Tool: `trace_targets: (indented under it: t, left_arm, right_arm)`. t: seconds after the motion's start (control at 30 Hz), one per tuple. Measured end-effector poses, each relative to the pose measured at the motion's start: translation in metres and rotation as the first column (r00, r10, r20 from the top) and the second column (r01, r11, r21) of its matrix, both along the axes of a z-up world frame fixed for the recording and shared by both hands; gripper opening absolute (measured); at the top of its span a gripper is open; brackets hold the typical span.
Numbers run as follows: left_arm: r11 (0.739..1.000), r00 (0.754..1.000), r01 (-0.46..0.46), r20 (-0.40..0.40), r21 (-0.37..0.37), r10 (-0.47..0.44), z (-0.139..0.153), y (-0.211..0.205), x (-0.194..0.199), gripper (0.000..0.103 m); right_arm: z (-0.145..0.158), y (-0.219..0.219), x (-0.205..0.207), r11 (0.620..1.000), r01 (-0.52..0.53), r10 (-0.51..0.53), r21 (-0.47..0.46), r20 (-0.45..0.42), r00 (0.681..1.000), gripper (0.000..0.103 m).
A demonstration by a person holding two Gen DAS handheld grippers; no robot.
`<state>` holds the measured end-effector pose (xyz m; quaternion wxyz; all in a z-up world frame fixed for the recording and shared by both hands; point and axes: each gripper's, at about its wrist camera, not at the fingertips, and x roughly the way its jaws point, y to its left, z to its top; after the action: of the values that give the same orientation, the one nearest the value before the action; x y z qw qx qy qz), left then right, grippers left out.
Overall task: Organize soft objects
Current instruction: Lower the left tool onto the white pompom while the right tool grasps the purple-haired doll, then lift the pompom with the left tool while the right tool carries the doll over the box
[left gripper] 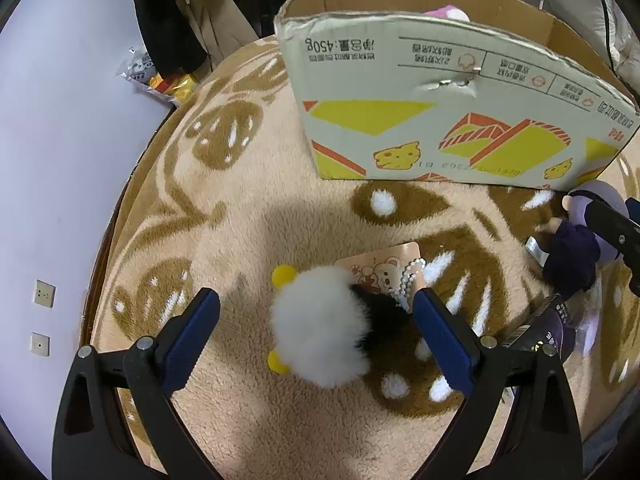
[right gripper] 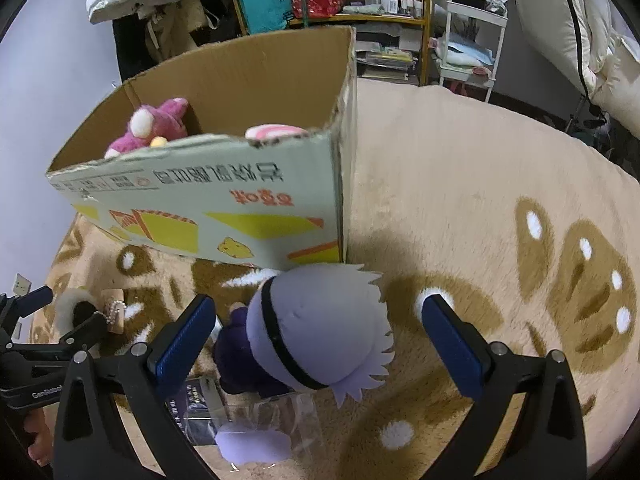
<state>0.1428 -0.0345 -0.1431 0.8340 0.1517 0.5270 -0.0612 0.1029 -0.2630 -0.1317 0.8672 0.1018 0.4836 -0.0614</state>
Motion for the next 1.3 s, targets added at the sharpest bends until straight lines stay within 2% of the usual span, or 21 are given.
trace_targets:
  t: [0.2, 0.33, 0.47, 0.57, 0.93, 1.3]
  left_arm:
    - [1.0, 0.999, -0.01, -0.036, -0.007, 0.01, -0.01, 0.003, 0.006, 0.094]
    - [0.998, 0.998, -0.027, -0.066, -0.048, 0.024, -0.014, 0.007, 0.009, 0.084]
    - [0.993, 0.994, -0.033, -0.111, -0.112, 0.021, -0.018, 0.011, 0.013, 0.063]
    - [0.988, 0.992, -0.036, -0.126, -0.148, 0.017, -0.018, 0.011, 0.012, 0.053]
    - [0.99, 0.997, -0.012, -0.077, -0.138, 0.001, -0.011, 0.007, 0.004, 0.049]
    - [0.976, 0.999, -0.01, 0.042, -0.217, 0.019, 0.027, 0.013, -0.015, 0.048]
  right_arm:
    - [-0.01, -0.002, 0.005, 1.0, -0.004, 0.004, 0.014, -0.03, 1.0, 0.103]
    - [-0.017, 0.002, 0.008, 0.999, -0.036, 0.037, 0.041, -0.046, 0.998, 0.091]
    - [-0.017, 0.005, 0.009, 0.996, -0.067, 0.069, 0.057, -0.04, 0.997, 0.075]
    - [-0.016, 0.008, 0.008, 0.997, -0.068, 0.07, 0.047, -0.036, 0.997, 0.07]
    - [-0.007, 0.013, -0.001, 0.996, -0.081, 0.082, 0.033, -0.017, 0.996, 0.067]
    - [0.027, 0.02, -0.024, 0.998, -0.062, 0.061, 0.008, 0.112, 0.992, 0.067]
